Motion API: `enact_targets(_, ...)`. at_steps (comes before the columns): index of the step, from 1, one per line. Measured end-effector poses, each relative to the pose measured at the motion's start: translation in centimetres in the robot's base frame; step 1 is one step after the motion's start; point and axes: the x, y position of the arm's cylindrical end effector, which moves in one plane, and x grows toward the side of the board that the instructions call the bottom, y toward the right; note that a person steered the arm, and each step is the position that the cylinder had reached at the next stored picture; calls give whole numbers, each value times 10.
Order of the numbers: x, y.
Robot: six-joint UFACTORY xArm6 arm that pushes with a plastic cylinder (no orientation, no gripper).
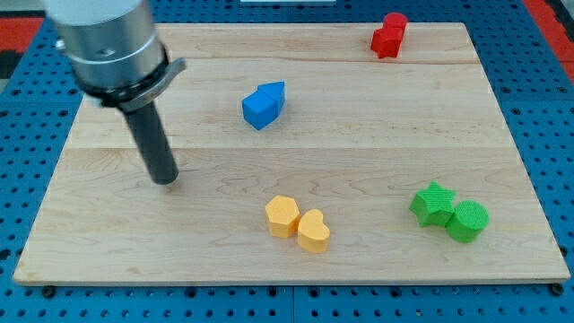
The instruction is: Move the yellow heart closely to the green star
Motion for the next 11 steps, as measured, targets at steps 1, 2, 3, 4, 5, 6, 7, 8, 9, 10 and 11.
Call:
enact_targets(1,43,38)
enact_targets(2,57,101)
enact_targets(3,68,147)
enact_targets(4,72,182)
enact_targets(5,72,206)
enact_targets(6,72,228)
enact_targets(7,72,252)
enact_targets(8,85,246)
enact_targets(9,102,191)
enact_targets(10,71,128)
enact_targets(11,38,112)
